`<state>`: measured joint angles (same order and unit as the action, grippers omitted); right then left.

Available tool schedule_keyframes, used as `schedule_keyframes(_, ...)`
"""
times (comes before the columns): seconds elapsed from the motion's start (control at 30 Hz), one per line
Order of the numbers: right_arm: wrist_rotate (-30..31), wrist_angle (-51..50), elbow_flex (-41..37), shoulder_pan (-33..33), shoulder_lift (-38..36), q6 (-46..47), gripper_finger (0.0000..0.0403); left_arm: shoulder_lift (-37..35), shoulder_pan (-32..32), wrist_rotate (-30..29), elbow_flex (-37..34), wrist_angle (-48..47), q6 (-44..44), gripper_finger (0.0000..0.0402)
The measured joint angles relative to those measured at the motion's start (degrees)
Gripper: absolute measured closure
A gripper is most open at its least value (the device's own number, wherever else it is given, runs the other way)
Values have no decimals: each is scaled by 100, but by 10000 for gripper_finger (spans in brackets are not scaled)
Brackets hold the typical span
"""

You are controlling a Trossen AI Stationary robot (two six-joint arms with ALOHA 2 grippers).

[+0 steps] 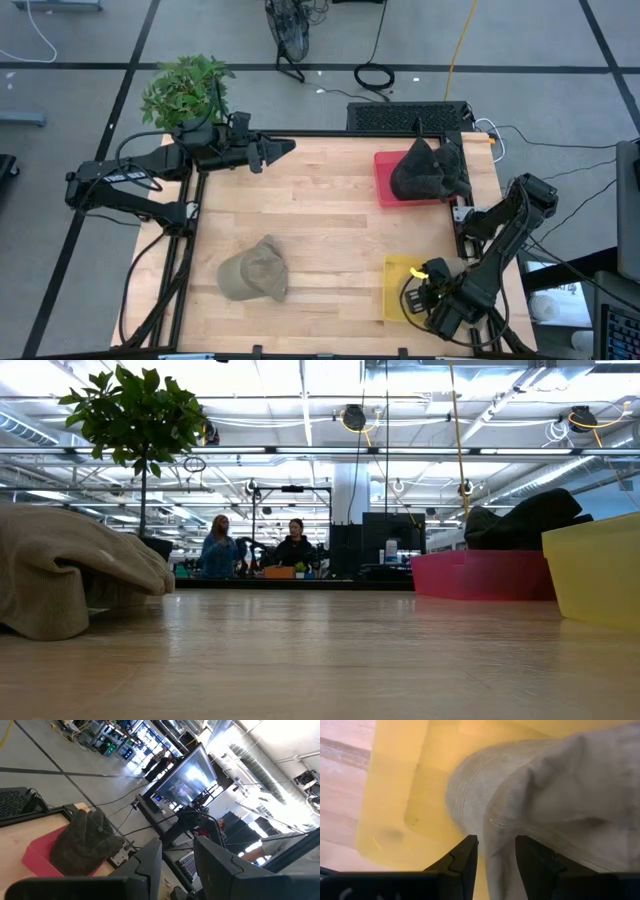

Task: Pick & Place hat
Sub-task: Put the brown cap into the yellow bin

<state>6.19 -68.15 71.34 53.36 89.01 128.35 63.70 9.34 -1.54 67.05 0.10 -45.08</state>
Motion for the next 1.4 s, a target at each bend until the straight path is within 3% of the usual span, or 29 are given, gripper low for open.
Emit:
schedule_keyframes(0.37,425,-1821,1122,11,0,-4,284,1,0,52,0,-39,-4,286)
schedule_keyframes(0.73,1498,-1690,1621,-435,0,-709,284,0,-2,180,0,-29,-7,286)
schedule_keyframes(0.87,1808,-982,1636,-1004,0,-1842,284,2,0,343,-4,145,17,286)
schedule_keyframes(1.17,2103,1914,1636,-2590,0,-5338,284,2,0,921,-4,714,-6,286)
schedule_keyframes(1.4,2082,3187,1636,-3174,0,-6575,284,2,-48,1434,-4,754,-28,286)
